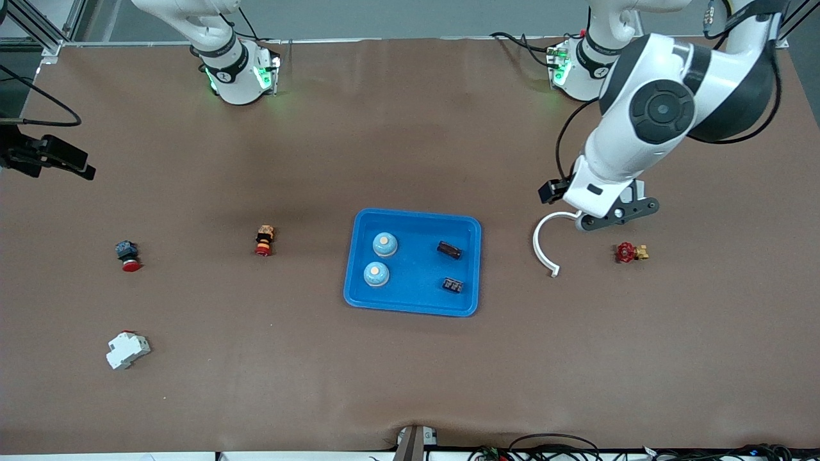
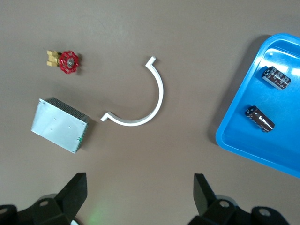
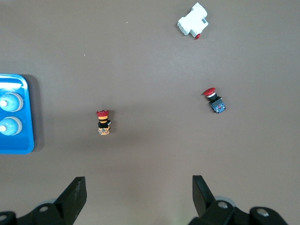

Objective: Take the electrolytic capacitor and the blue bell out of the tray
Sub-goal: 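Move the left gripper toward the brown capacitor while the right gripper approaches, then grasp the brown capacitor with the left gripper while the right gripper reaches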

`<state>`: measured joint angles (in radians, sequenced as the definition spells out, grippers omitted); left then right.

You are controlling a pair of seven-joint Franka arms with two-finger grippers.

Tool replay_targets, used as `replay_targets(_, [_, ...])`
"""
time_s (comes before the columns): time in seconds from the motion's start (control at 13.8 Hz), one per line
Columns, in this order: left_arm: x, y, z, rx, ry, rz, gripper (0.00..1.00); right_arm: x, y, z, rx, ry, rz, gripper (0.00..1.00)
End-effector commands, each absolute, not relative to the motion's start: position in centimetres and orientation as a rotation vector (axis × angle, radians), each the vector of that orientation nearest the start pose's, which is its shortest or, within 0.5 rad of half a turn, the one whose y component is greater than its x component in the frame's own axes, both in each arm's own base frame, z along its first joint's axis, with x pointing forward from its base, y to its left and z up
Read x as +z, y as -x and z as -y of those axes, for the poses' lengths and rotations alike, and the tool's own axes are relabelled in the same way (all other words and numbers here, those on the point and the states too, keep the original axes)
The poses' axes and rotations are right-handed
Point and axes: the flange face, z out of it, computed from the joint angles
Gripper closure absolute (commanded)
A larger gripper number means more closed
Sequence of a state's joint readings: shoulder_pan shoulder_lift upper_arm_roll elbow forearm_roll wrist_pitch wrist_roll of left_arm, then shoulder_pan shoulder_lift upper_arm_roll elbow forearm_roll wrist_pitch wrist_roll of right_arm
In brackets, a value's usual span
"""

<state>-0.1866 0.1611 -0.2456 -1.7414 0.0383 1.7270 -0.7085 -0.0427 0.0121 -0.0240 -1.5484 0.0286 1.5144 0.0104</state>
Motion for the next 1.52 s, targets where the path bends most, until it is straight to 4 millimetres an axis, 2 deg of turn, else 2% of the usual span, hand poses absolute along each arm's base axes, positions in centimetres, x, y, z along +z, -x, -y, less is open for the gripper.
replay_targets(0.0, [45.0,-52.9,25.0,0.206,3.001,0.465,0.0,62.7,-55.8,2.3,0.042,3.105,-0.084,0.0])
replay_targets(0.14, [43.6,-52.6,26.1,0.229,2.991,0.483,0.0,61.7,-56.9,-0.7,0.019,3.107,-0.007,0.0])
replay_targets(0.36, [40.7,-51.8,27.9,0.227,2.979,0.572,0.0,57.1,-59.2,-5.5,0.114,3.112,0.1,0.0])
replay_targets(0.51, [38.4,-51.6,29.3,0.224,2.976,0.63,0.0,55.4,-60.1,-9.0,0.113,3.113,0.18,0.0])
replay_targets(0.72, [34.7,-51.5,31.6,0.236,2.959,0.745,0.0,53.8,-60.2,-13.5,0.103,3.118,0.097,0.0])
replay_targets(0.87, [32.6,-51.5,32.6,0.236,2.949,0.799,0.0,52.2,-59.7,-18.0,0.128,3.111,0.027,0.0])
replay_targets(1.01, [30.9,-51.4,33.7,0.233,2.942,0.852,0.0,51.0,-59.1,-22.3,0.139,3.084,-0.131,0.0])
replay_targets(1.08, [30.1,-51.4,34.0,0.236,2.937,0.881,0.0,50.1,-59.0,-23.8,0.143,3.084,-0.174,0.0])
replay_targets(1.3, [27.1,-50.9,36.0,0.239,2.922,0.989,0.0,47.2,-58.6,-28.5,0.121,3.081,-0.209,0.0])
replay_targets(1.45, [25.6,-51.0,37.0,0.225,2.907,1.111,0.0,45.2,-58.2,-31.9,0.095,3.07,-0.169,0.0])
